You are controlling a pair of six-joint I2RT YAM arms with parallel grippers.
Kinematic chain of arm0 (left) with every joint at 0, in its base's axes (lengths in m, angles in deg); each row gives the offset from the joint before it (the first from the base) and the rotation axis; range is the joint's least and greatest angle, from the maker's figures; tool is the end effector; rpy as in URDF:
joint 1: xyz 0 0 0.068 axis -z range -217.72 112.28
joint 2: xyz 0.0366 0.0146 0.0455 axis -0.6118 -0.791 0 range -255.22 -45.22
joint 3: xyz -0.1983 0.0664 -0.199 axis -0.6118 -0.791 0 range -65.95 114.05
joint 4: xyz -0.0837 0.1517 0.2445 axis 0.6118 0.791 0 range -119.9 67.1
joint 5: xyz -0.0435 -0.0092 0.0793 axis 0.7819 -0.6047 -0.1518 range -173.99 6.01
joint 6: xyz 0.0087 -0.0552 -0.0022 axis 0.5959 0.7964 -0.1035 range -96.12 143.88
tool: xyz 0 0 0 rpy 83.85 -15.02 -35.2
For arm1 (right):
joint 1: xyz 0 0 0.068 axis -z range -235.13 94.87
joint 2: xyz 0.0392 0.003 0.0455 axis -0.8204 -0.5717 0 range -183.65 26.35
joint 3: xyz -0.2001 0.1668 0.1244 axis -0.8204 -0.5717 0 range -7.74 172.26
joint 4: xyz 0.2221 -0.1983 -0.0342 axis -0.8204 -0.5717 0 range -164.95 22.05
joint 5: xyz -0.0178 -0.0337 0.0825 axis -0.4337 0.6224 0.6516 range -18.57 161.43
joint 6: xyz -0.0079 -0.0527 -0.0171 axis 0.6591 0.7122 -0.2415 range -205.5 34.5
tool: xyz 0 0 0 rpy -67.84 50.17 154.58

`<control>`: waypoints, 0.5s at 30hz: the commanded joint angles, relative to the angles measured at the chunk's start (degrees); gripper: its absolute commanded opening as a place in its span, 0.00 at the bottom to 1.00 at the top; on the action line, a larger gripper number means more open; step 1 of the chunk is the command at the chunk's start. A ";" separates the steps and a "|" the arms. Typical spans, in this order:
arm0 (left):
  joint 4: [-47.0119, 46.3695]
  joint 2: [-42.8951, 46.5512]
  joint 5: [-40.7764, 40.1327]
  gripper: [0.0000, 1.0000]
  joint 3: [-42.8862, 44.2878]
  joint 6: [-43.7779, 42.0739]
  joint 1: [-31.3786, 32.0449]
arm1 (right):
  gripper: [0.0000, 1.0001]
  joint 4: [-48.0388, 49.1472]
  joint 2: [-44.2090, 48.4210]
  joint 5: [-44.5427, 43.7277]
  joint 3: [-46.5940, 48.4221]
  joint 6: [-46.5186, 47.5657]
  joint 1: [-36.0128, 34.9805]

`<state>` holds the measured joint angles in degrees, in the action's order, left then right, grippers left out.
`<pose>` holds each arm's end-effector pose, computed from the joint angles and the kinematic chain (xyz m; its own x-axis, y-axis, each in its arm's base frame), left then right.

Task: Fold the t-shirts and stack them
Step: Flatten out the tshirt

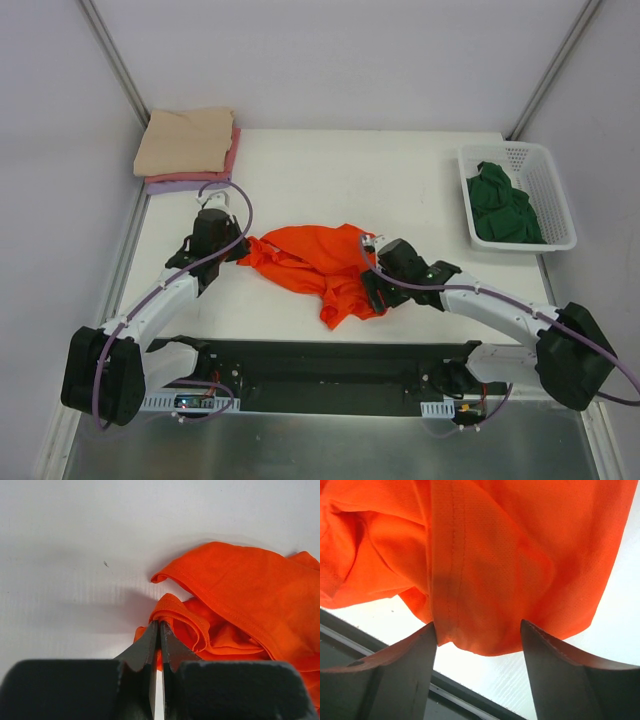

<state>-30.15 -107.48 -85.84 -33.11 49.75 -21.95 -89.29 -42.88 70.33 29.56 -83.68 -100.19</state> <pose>0.2562 -0.0711 0.2188 -0.5288 -0.3038 -0.7925 0.0154 0.9302 -0.3668 0.1854 0.1848 0.1854 -0.5436 -0.5898 -0.5972 -0.7172 0.6960 -0.0346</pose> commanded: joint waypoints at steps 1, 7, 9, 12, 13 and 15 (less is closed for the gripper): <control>-0.80 0.91 1.06 0.00 0.38 -1.52 0.05 | 0.77 -0.54 4.27 0.49 2.95 2.22 -1.78; -0.80 1.53 1.23 0.00 0.21 -1.61 0.05 | 0.96 3.93 7.80 4.52 2.16 2.30 -1.96; -0.80 1.70 1.23 0.00 0.29 -1.61 0.05 | 0.98 4.99 6.49 6.72 3.39 2.39 -1.88; -0.80 1.62 1.41 0.00 0.38 -1.61 0.05 | 1.00 6.75 2.89 7.34 6.28 2.74 -1.96; -0.80 1.61 1.32 0.00 0.38 -1.70 0.05 | 0.99 6.75 1.40 6.82 7.69 2.83 -1.96; -0.80 1.79 1.32 0.00 0.29 -1.61 0.05 | 0.99 7.37 -1.42 3.41 9.71 2.57 -2.05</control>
<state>-30.15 -107.16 -85.47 -33.11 49.73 -21.95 -85.79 -40.22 75.40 34.02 -81.75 -101.91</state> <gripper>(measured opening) 0.008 0.993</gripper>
